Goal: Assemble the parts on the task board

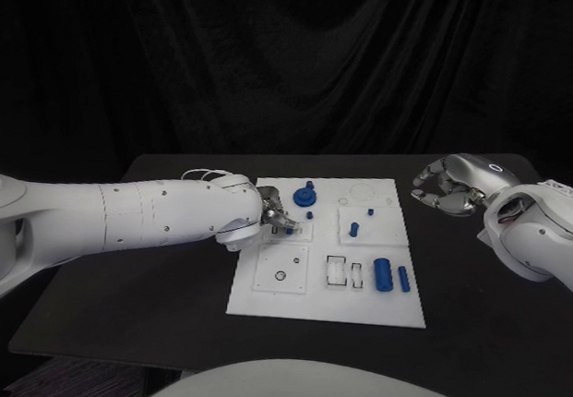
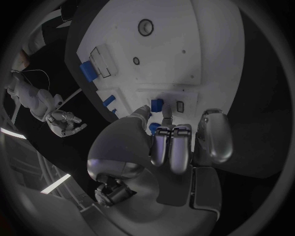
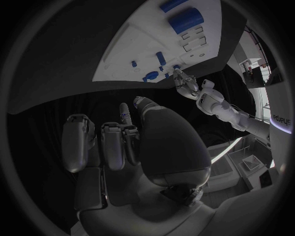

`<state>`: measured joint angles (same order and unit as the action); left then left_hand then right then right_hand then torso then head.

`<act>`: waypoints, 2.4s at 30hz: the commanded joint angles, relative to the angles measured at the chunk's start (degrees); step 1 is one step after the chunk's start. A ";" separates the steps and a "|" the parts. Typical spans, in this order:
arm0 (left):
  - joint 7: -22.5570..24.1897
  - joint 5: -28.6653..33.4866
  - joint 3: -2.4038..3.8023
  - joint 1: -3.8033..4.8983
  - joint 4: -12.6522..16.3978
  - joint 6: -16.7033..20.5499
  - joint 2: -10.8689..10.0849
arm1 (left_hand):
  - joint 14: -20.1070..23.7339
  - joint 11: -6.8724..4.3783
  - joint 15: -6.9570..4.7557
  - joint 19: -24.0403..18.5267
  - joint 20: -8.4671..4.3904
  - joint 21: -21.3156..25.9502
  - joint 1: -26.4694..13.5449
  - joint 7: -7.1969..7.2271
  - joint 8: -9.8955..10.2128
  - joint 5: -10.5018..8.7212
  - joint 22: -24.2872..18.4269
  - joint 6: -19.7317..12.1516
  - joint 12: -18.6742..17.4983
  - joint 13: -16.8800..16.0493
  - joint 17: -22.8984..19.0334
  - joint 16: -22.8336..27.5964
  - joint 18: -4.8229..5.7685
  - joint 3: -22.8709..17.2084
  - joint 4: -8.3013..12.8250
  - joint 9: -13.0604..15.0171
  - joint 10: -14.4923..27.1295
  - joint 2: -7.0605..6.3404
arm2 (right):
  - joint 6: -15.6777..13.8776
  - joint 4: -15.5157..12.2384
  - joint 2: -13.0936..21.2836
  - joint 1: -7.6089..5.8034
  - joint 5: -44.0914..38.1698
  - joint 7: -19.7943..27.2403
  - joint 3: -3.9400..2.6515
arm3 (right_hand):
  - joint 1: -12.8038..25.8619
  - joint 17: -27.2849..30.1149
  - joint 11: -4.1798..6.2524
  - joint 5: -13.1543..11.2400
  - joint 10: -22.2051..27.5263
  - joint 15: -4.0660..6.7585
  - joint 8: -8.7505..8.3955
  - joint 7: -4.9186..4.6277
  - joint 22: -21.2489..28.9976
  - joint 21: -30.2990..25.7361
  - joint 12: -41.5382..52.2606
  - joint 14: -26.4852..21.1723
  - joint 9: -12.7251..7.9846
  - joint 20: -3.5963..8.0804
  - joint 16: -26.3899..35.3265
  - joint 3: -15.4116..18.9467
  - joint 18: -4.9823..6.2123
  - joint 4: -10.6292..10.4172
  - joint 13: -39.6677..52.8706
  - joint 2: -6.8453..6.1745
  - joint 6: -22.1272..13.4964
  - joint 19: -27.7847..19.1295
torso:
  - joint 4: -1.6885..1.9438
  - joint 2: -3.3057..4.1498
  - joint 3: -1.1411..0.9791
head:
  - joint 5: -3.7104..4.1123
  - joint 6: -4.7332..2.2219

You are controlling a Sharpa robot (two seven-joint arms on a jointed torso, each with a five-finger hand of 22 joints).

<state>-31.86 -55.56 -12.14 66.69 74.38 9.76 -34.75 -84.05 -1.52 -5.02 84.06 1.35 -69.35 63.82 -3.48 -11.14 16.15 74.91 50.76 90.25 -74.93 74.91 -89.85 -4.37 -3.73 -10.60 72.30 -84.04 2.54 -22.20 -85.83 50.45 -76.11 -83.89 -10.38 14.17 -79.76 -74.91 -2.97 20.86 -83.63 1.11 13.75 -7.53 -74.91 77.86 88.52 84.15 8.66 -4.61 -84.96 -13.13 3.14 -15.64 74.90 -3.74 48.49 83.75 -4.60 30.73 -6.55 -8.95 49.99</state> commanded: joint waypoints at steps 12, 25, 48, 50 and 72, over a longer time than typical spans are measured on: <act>1.97 0.08 0.04 -0.25 -0.52 -0.89 0.53 | -5.95 0.28 0.37 0.93 0.24 0.38 1.11 0.22 0.71 2.99 9.39 -0.26 -0.25 -15.07 15.09 -0.15 0.11 -2.04 1.02 -0.59 -5.96 0.59 | 1.17 0.00 -0.04 0.08 0.36 -1.65 -0.04 | -0.42 -4.13 0.19 0.33 -3.39 0.36 -0.02 -0.07 -11.25 -0.36 -0.27 3.58 -0.10 0.01 0.39 -0.50 -0.23 0.13 11.57 0.40 0.25 1.69 | 0.06 -0.03 -0.01 | -0.03 0.01; 2.51 0.09 0.04 -0.53 -0.45 -0.88 0.23 | -5.95 0.19 0.29 0.87 0.17 0.40 1.77 0.32 1.61 9.27 9.41 0.09 -0.25 -15.07 15.09 -0.15 0.10 -8.14 3.10 -1.69 -5.96 -0.98 | 1.76 -0.05 0.07 0.08 0.42 -2.09 -0.04 | -0.69 -3.86 0.19 0.41 -3.23 0.36 -0.01 -0.07 -11.12 -0.77 -0.36 3.51 -0.11 0.01 0.54 -0.65 -0.14 0.31 11.40 0.42 0.27 1.52 | 0.03 0.01 -0.02 | -0.12 0.01; 11.60 0.09 0.07 0.85 0.63 -0.77 -1.42 | -5.95 -0.11 0.07 1.13 -0.03 -0.88 0.86 0.67 0.44 12.08 9.76 0.94 -0.25 -15.07 15.09 -0.15 0.35 -17.23 6.34 -0.54 -5.96 -3.54 | 2.29 0.29 0.18 0.09 0.60 -2.64 -0.04 | -1.02 -3.19 0.14 0.48 -2.95 0.33 -0.07 -0.14 -10.90 -1.49 -0.53 3.34 -0.16 0.00 0.91 -0.86 0.02 0.52 11.08 0.47 0.15 1.23 | -0.02 -0.05 -0.02 | -0.02 0.01; 10.83 0.09 0.07 1.36 0.22 -3.79 -1.14 | -5.95 -0.13 0.07 1.17 -0.03 -1.07 0.93 0.70 0.37 11.96 9.82 0.96 -0.25 -15.07 15.09 -0.15 0.39 -17.40 6.44 -0.46 -5.96 -3.60 | 2.31 0.41 0.10 0.09 0.60 -2.63 -0.04 | -1.02 -3.19 0.14 0.48 -2.95 0.33 -0.07 -0.14 -10.90 -1.49 -0.53 3.34 -0.16 0.00 0.91 -0.86 0.02 0.52 11.08 0.47 0.15 1.23 | -0.02 -0.04 -0.04 | -0.01 0.01; 0.70 0.09 0.12 4.84 -8.52 -24.31 4.90 | -5.95 -0.26 -0.06 1.28 -0.18 -1.68 1.52 0.82 0.12 10.63 9.94 1.25 -0.25 -15.07 15.09 -0.15 0.47 -19.31 7.97 -0.23 -5.96 -4.17 | 2.59 0.72 -0.25 0.08 1.15 -2.70 -0.04 | -1.11 -3.06 0.10 0.46 -2.92 0.29 0.02 -0.16 -10.88 -1.58 -0.55 3.28 -0.14 -0.03 1.00 -0.95 0.04 0.56 11.07 0.52 0.30 1.17 | 0.07 0.08 -0.02 | 0.24 0.01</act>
<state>-28.96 -55.62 -12.10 71.29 66.16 -10.59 -30.07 -84.05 -1.52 -5.01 84.06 1.35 -71.20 64.81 -2.88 -10.96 26.98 74.91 52.04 90.25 -74.92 74.91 -89.85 -4.37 -22.81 -2.60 72.19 -84.04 -1.78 -19.93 -85.14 50.23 -76.10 -82.77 -12.18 14.17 -80.29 -74.91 -2.97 21.06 -83.63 1.11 13.75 -7.53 -74.90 76.53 88.30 84.14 8.57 -4.61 -84.23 -13.76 3.13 -15.01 74.91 -3.22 48.49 83.75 -4.61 30.87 -6.54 -8.66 49.99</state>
